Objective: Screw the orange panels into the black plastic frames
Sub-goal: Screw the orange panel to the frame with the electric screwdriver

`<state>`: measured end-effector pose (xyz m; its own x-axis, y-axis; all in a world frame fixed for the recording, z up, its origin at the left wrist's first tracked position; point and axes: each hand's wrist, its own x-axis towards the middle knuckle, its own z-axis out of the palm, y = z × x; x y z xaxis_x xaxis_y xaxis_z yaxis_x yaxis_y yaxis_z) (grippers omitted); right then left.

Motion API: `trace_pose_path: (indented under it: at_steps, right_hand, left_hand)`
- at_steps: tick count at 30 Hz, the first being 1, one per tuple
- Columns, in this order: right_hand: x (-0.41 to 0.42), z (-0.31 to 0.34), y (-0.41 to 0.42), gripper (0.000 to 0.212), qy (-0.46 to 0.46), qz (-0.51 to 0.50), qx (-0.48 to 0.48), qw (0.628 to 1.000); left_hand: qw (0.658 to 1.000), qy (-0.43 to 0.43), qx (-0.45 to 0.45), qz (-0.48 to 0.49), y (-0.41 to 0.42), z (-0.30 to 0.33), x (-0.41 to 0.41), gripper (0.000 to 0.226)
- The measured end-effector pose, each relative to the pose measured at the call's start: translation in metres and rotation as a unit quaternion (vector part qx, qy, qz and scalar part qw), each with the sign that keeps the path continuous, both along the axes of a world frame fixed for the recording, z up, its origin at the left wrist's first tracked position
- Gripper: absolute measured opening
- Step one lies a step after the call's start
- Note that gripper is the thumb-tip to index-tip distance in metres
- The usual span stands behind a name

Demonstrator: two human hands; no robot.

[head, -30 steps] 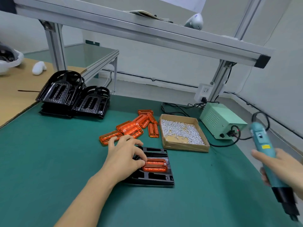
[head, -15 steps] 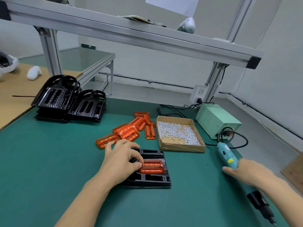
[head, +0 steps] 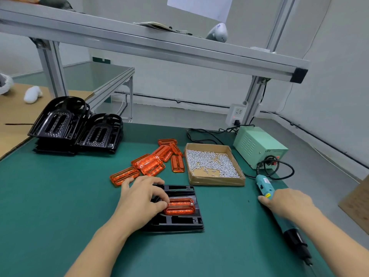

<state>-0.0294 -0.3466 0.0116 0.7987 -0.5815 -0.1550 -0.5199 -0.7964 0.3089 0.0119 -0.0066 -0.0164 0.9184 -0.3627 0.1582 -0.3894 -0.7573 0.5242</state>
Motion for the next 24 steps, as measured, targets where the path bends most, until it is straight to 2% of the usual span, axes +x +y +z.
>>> trace_pose_path:
  at_steps: [7, 11, 13, 16, 19, 24]
  right_hand:
    - [-0.007, 0.002, -0.004, 0.068, -0.03, -0.002, 0.01, 1.0]
    - [-0.007, 0.018, 0.011, 0.061, -0.142, 0.076, -0.079, 0.984]
    - [-0.004, 0.026, 0.025, 0.047, -0.212, 0.166, -0.029, 0.963]
    - [0.001, 0.031, 0.056, 0.038, -0.275, 0.325, 0.114, 0.898]
    - [0.011, 0.026, 0.087, 0.043, -0.244, 0.44, 0.18, 0.845]
    - [0.035, 0.005, 0.123, 0.043, -0.163, 0.524, 0.165, 0.82]
  left_hand:
    - [1.0, 0.001, -0.01, 0.001, 0.0, 0.002, -0.001, 0.017]
    - [1.0, 0.004, -0.016, -0.001, 0.0, 0.002, -0.002, 0.02]
    - [1.0, 0.007, -0.016, -0.002, 0.0, 0.002, -0.002, 0.02]
    - [1.0, 0.008, -0.02, -0.001, 0.0, 0.001, -0.003, 0.02]
    - [1.0, 0.007, -0.021, -0.003, 0.0, 0.002, -0.003, 0.021]
    - [1.0, 0.011, -0.026, -0.007, 0.002, 0.001, -0.001, 0.013]
